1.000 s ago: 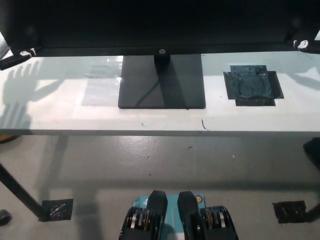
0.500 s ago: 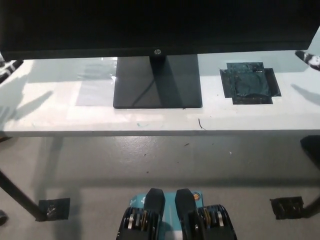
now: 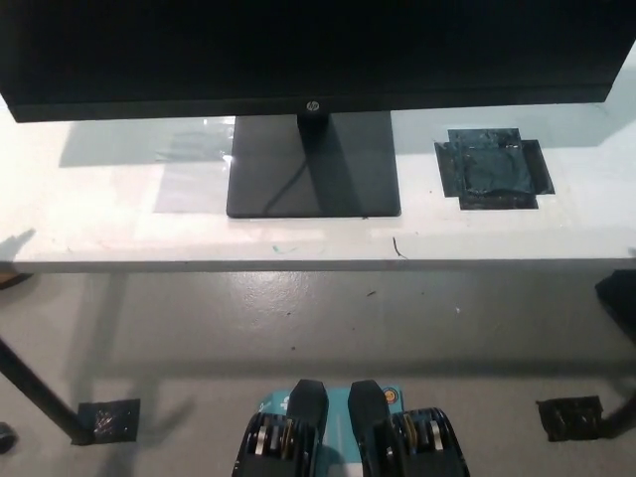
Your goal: The monitor is placed at the center of the table and the robot uses both its hand to grab the left and right sides of the monitor to tilt the angle of the monitor downwards
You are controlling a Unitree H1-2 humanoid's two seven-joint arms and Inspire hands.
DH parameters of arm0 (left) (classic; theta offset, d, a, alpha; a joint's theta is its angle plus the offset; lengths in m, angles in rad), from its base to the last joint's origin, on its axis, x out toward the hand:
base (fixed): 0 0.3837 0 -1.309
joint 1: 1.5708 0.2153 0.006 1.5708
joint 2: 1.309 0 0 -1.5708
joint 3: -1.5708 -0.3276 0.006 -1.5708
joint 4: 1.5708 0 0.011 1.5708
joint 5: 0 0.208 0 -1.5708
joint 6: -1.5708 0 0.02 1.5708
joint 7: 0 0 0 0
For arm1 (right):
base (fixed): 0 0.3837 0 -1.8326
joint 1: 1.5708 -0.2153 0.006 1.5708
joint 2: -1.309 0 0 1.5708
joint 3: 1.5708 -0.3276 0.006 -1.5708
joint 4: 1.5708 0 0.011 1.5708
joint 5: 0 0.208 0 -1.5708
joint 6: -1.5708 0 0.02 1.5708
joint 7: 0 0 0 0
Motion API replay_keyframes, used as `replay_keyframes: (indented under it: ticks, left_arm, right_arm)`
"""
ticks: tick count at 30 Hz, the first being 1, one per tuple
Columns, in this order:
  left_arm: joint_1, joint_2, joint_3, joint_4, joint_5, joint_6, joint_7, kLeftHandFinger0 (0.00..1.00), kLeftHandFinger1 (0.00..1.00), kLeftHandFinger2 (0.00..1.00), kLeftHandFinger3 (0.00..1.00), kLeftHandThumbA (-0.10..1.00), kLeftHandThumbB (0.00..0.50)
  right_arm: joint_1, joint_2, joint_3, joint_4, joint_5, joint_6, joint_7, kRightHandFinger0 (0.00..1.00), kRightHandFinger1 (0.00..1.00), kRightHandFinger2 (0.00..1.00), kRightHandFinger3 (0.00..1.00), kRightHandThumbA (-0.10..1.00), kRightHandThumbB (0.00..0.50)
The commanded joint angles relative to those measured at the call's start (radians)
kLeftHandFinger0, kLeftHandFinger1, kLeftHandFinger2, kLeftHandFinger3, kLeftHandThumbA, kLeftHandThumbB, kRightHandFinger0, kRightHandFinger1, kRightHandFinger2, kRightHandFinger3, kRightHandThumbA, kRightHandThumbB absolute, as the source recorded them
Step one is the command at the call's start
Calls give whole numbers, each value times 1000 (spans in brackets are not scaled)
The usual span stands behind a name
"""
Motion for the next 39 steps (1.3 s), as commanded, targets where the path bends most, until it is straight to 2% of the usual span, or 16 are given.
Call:
replay_keyframes:
  ticks: [1, 2, 3, 5, 8, 9, 12, 13, 14, 17, 18, 21, 30, 32, 36, 39]
  left_arm:
    - [149, 19, 142, -417, -395, 11, -51, 1000, 1000, 1000, 1000, 1000, 359]
    - [174, 15, 143, -444, -397, -8, -49, 1000, 1000, 1000, 1000, 1000, 359]
    - [283, -29, 140, -597, -413, -47, -8, 1000, 1000, 1000, 1000, 1000, 367]
    - [284, -31, 144, -602, -415, -41, -11, 1000, 1000, 1000, 1000, 1000, 368]
    - [359, -133, 78, -721, -395, -86, 24, 1000, 1000, 1000, 1000, 1000, 382]
    - [386, -158, 48, -744, -379, -104, 19, 1000, 1000, 1000, 1000, 1000, 351]
    - [388, -167, 53, -750, -381, -97, 11, 1000, 1000, 1000, 1000, 1000, 348]
    - [448, -271, -24, -774, -286, -94, 25, 1000, 1000, 1000, 1000, 1000, 261]
    - [449, -293, -37, -737, -268, -121, 15, 1000, 1000, 1000, 1000, 1000, 242]
    - [447, -304, -36, -728, -264, -124, 5, 1000, 1000, 1000, 1000, 1000, 237]
    - [440, -372, -63, -660, -182, -134, 25, 1000, 1000, 1000, 1000, 1000, 286]
    - [425, -425, -88, -562, -137, -140, 23, 1000, 1000, 1000, 1000, 1000, 301]
    - [372, -478, -77, -329, 7, -173, 49, 1000, 1000, 1000, 1000, 1000, 278]
    - [341, -482, -88, -189, 28, -173, 74, 1000, 1000, 1000, 1000, 1000, 312]
    - [325, -478, -97, -130, 40, -173, 91, 1000, 1000, 1000, 1000, 1000, 316]
    - [295, -466, -116, -44, 79, -173, 122, 1000, 1000, 1000, 1000, 1000, 278]
  right_arm:
    - [120, -50, -159, -460, 393, 120, 6, 1000, 1000, 1000, 1000, 846, 460]
    - [143, -49, -162, -490, 404, 106, 5, 1000, 1000, 1000, 1000, 856, 441]
    - [232, -10, -164, -651, 374, 48, -54, 1000, 1000, 1000, 1000, 979, 498]
    - [233, -9, -167, -656, 376, 53, -54, 1000, 1000, 1000, 1000, 984, 500]
    - [381, 101, -101, -855, 320, 38, -114, 1000, 1000, 1000, 1000, 1000, 500]
    - [429, 152, -61, -883, 295, 25, -116, 1000, 1000, 1000, 1000, 991, 500]
    - [433, 164, -65, -891, 294, 33, -111, 1000, 1000, 1000, 1000, 989, 500]
    - [543, 324, 41, -843, 129, -47, -83, 1000, 1000, 1000, 1000, 1000, 500]
    - [561, 350, 63, -818, 120, -53, -75, 1000, 1000, 1000, 1000, 1000, 489]
    - [568, 370, 61, -816, 114, -49, -65, 1000, 1000, 1000, 1000, 1000, 495]
    - [599, 422, 96, -698, 103, -120, -41, 1000, 1000, 1000, 1000, 1000, 389]
    - [603, 497, 105, -572, 84, -179, -39, 1000, 1000, 1000, 1000, 1000, 289]
    - [554, 551, 81, -343, -7, -245, -38, 1000, 1000, 1000, 1000, 1000, 251]
    - [514, 566, 65, -197, -7, -245, -34, 1000, 1000, 1000, 1000, 1000, 223]
    - [498, 576, 49, -139, -38, -245, -40, 1000, 1000, 1000, 1000, 1000, 219]
    - [464, 585, 27, -13, -60, -245, -58, 1000, 1000, 1000, 1000, 1000, 198]
